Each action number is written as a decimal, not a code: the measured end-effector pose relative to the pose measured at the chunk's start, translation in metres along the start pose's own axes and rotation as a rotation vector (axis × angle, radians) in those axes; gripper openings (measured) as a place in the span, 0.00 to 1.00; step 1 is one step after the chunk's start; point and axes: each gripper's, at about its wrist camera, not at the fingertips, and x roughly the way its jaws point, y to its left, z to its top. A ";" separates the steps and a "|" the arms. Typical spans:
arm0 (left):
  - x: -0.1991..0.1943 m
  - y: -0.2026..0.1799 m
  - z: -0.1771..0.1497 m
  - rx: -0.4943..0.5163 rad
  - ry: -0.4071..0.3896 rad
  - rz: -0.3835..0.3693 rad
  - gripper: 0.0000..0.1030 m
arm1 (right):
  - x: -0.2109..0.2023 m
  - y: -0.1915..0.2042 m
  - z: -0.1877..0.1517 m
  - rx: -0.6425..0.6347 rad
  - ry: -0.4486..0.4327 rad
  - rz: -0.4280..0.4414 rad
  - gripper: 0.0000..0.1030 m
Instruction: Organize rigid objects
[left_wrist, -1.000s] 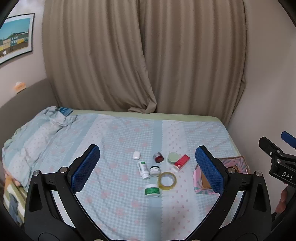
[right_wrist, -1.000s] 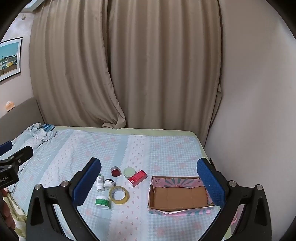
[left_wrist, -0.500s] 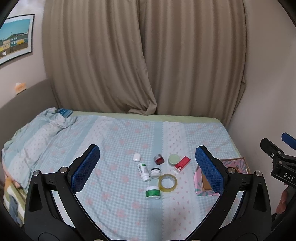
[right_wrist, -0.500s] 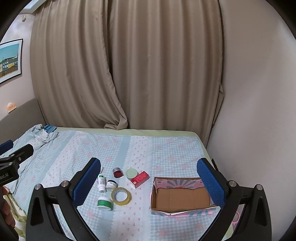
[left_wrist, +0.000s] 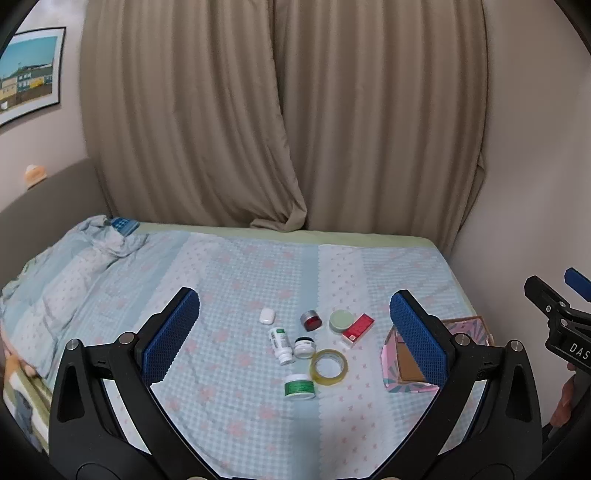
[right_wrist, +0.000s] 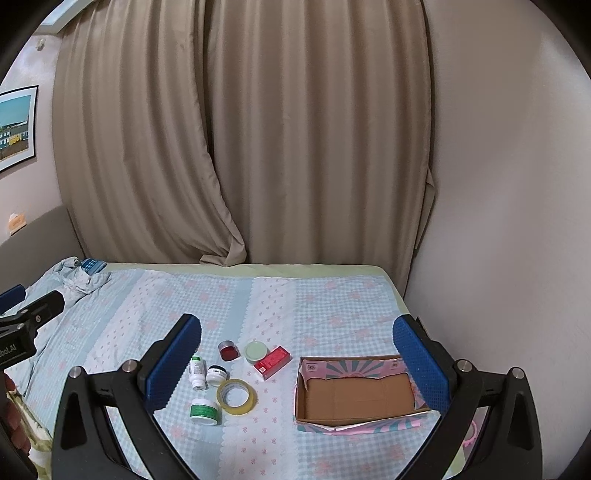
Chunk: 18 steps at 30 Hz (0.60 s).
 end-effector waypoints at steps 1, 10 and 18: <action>0.000 0.001 0.001 -0.001 0.001 -0.003 0.99 | 0.000 -0.001 0.000 0.002 0.000 -0.001 1.00; 0.002 0.000 -0.001 -0.001 0.002 -0.015 0.99 | 0.001 -0.004 -0.002 0.003 -0.002 -0.007 1.00; 0.005 0.000 0.000 -0.003 0.007 -0.025 0.99 | 0.000 -0.004 -0.004 0.004 -0.001 -0.007 1.00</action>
